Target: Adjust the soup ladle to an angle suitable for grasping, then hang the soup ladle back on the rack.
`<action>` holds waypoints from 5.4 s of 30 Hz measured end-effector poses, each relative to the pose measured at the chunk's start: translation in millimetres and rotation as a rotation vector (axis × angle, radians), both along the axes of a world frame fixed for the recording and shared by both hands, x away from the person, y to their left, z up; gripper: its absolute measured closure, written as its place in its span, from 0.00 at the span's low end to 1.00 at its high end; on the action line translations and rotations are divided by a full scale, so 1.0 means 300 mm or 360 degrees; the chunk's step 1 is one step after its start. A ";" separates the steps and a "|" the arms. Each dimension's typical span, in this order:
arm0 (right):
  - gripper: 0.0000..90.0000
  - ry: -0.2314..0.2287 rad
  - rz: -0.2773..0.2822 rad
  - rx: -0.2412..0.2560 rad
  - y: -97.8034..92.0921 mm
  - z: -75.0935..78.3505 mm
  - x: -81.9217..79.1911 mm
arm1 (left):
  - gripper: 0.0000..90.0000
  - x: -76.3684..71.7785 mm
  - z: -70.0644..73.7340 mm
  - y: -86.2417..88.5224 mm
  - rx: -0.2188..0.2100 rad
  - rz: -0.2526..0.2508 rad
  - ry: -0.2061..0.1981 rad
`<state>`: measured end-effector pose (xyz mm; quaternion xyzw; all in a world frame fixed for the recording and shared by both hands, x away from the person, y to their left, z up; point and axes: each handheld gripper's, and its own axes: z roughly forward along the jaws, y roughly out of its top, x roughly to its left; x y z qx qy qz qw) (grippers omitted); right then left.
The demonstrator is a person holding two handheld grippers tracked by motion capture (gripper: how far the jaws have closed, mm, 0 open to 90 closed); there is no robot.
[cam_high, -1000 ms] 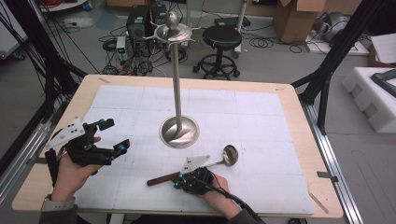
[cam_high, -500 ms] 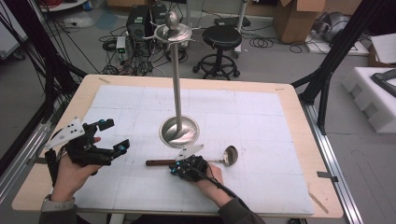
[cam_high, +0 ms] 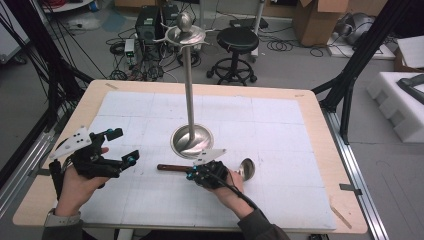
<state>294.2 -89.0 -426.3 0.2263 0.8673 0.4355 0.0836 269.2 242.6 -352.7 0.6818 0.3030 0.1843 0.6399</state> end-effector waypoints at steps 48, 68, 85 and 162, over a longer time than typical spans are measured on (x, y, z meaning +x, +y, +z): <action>0.32 0.0181 0.0505 -0.0635 -0.153 0.145 0.227 | 0.02 0.003 -0.002 0.002 -0.0003 -0.0007 0.0014; 0.18 0.0238 0.0644 -0.1072 -0.073 0.099 0.230 | 0.02 -0.009 -0.001 0.008 -0.0009 -0.0004 0.0012; 0.62 0.0282 0.0738 -0.1289 -0.039 0.063 0.227 | 0.02 -0.012 -0.002 0.024 -0.0011 0.0021 0.0013; 0.94 -0.0103 0.0054 0.0195 -0.429 0.251 0.063 | 0.02 -0.026 0.008 0.037 -0.0081 0.0044 0.0000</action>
